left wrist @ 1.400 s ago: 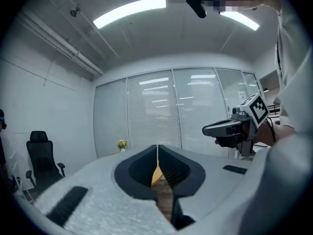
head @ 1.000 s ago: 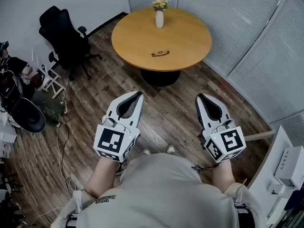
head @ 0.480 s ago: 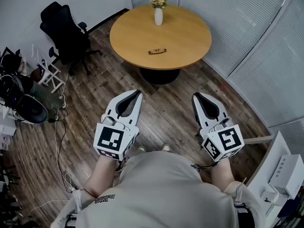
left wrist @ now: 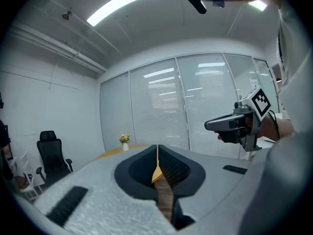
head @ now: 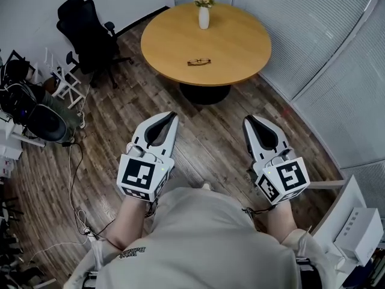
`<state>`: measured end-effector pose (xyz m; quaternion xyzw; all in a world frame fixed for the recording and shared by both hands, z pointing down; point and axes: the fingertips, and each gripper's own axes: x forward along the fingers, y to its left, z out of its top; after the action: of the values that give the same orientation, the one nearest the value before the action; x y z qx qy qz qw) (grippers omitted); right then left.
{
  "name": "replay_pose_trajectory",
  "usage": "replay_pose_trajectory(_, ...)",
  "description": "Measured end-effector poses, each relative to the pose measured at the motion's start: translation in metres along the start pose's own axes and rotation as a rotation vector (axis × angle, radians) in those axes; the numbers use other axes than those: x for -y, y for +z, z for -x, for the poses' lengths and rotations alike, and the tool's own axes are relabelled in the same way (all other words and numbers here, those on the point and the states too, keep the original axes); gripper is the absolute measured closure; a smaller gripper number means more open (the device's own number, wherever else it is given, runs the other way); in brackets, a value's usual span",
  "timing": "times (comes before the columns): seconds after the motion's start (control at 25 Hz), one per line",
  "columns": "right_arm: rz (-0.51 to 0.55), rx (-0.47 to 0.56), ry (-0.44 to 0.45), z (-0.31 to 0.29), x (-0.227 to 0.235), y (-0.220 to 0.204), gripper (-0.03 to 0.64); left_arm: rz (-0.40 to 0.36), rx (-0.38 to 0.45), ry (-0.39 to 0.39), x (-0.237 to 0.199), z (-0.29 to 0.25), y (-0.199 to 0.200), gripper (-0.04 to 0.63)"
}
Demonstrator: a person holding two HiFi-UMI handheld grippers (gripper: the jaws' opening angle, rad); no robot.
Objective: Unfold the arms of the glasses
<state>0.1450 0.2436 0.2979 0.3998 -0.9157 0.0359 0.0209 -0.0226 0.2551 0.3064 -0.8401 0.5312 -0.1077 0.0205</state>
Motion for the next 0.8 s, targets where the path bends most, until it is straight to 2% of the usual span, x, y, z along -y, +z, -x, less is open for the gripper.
replay_pose_trajectory(0.48, -0.023, -0.008, 0.017, -0.01, 0.02, -0.012, 0.577, -0.003, -0.014, 0.013, 0.001, -0.021, -0.004, 0.566)
replay_pose_trajectory(0.8, -0.049, -0.021, 0.02, -0.051, 0.042, -0.02, 0.576, 0.012, -0.031, -0.002, -0.017, -0.057, -0.017, 0.566)
